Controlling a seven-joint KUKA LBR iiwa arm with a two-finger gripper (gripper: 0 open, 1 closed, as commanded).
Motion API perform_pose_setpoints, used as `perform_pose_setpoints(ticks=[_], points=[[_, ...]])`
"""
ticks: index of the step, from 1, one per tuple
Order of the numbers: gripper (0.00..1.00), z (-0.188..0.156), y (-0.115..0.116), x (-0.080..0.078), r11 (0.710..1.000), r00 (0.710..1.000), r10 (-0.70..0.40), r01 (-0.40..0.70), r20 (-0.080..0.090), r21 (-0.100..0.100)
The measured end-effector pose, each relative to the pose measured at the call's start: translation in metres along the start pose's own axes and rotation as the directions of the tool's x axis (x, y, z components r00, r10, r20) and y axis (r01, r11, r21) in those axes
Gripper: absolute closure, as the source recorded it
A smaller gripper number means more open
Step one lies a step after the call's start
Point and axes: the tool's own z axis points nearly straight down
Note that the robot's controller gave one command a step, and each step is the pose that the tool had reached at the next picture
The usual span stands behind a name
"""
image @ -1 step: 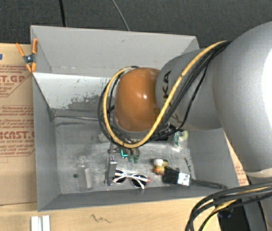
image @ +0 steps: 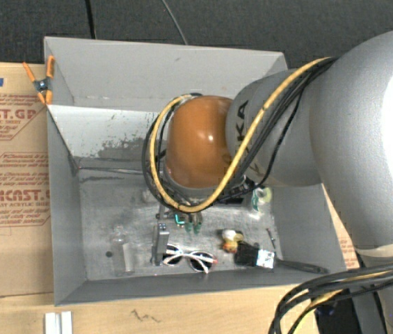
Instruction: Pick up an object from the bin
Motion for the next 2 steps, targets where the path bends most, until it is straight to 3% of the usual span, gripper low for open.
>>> perform_pose_setpoints(ticks=[2], points=[[0.0,0.012,-0.092,0.021,0.994,0.994,-0.111,0.111,0.0,0.002]])
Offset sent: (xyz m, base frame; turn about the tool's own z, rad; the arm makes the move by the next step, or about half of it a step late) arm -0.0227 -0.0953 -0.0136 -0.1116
